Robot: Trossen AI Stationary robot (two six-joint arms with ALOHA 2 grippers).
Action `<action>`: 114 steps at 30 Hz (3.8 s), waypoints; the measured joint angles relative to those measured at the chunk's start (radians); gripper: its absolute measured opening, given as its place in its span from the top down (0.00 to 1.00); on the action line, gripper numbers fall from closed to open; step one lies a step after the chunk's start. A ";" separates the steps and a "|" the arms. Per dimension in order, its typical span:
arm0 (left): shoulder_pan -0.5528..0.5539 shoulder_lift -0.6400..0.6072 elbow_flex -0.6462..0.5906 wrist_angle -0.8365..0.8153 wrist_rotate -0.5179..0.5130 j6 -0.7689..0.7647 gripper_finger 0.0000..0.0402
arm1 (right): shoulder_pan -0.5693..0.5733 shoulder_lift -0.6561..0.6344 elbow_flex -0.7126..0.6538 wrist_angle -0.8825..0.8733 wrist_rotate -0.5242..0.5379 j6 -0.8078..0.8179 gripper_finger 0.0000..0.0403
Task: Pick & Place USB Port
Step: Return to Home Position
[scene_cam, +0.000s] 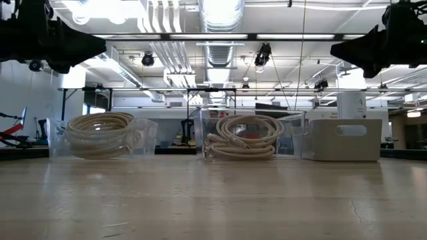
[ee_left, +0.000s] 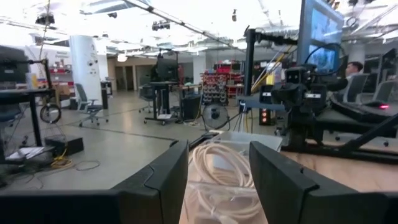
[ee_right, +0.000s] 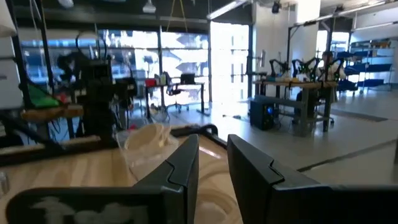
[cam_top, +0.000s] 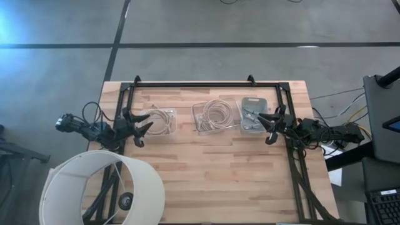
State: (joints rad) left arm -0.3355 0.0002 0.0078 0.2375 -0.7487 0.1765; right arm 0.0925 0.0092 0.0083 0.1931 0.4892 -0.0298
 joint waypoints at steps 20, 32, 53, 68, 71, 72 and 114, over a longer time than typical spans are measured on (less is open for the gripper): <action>0.000 0.010 -0.001 -0.175 -0.037 -0.031 0.57 | 0.001 0.015 0.001 -0.145 -0.229 -0.025 0.83; 0.000 0.030 -0.002 -0.182 -0.035 -0.031 0.57 | 0.001 0.079 0.001 -0.154 -0.303 -0.037 0.79; 0.000 0.038 -0.002 -0.183 -0.035 -0.020 0.57 | 0.001 0.110 0.001 -0.152 -0.304 -0.060 0.83; 0.000 0.038 -0.002 -0.183 -0.034 -0.020 0.57 | 0.001 -0.008 0.002 -0.153 -0.304 -0.109 0.78; 0.000 0.038 -0.002 -0.183 -0.034 -0.020 0.57 | 0.001 -0.009 0.002 -0.153 -0.304 -0.126 0.78; 0.000 0.038 -0.002 -0.183 -0.034 -0.020 0.57 | 0.001 -0.009 0.002 -0.153 -0.304 -0.130 0.77; 0.000 0.038 -0.002 -0.178 -0.034 -0.019 0.57 | 0.001 0.033 0.001 -0.153 -0.305 -0.146 0.81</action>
State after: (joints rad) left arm -0.3354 0.0380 0.0059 0.0590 -0.7830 0.1573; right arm 0.0933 0.0418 0.0097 0.0399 0.1846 -0.1759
